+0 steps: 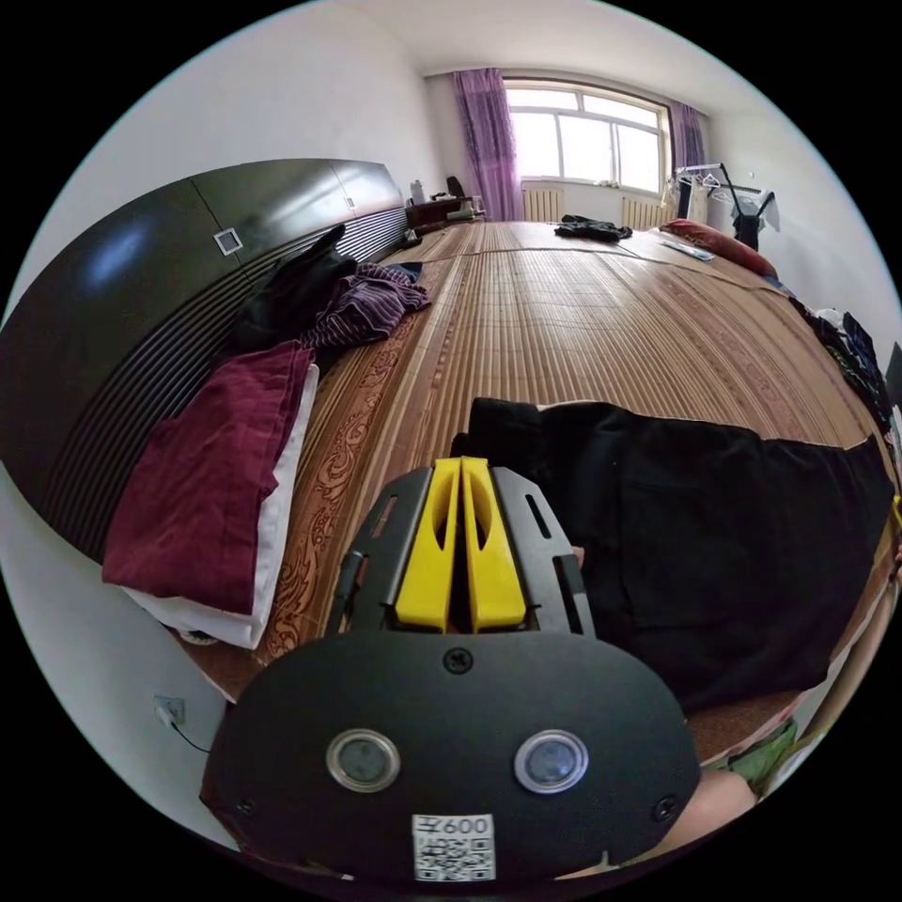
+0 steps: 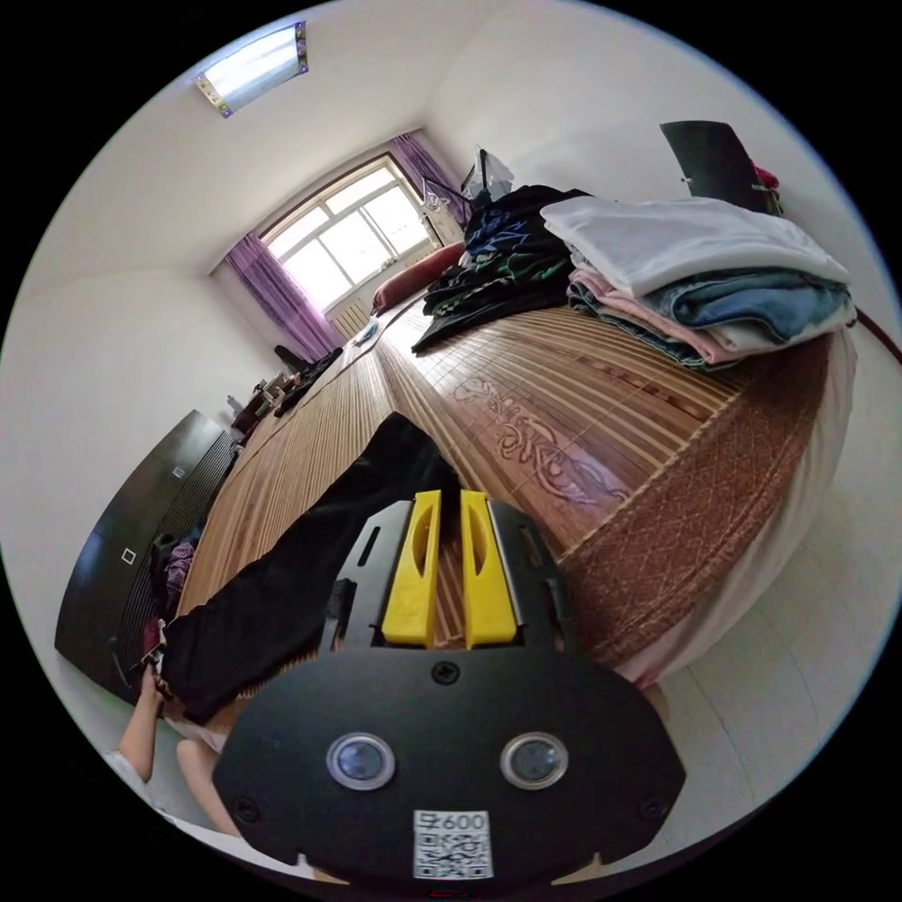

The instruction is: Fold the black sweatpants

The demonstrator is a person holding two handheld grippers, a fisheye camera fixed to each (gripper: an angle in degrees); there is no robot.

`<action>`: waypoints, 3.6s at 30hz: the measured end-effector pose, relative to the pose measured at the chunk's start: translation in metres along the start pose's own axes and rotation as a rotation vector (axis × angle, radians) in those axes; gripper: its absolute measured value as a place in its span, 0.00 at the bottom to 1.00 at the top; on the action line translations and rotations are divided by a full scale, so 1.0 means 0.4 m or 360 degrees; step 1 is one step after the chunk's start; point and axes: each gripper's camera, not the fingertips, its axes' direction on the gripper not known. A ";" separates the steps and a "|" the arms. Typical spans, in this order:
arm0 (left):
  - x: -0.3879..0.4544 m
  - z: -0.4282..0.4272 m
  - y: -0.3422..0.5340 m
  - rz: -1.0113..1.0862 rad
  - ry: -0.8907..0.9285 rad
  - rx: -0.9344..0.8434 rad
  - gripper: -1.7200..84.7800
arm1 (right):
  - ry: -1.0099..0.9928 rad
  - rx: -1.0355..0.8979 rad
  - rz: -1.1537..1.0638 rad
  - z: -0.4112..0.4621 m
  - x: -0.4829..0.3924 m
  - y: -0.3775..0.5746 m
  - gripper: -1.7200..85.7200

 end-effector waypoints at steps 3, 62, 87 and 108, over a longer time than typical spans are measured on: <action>0.009 -0.011 -0.011 -0.0016 0.0029 -0.0020 0.03 | 0.0043 0.0001 -0.0052 0.029 -0.016 0.011 0.01; -0.471 -0.604 -0.578 -0.0231 0.0596 -0.0225 0.09 | 0.0107 0.0103 -0.0278 0.195 0.014 0.188 0.01; -1.363 -0.202 -0.556 -0.0419 0.1100 -0.0342 0.11 | 0.0323 -0.0013 -0.0318 0.270 -0.021 0.157 0.01; -1.614 0.779 -0.132 -0.0527 0.0964 -0.0398 0.02 | 0.0284 -0.0003 -0.0320 0.188 -0.024 0.070 0.01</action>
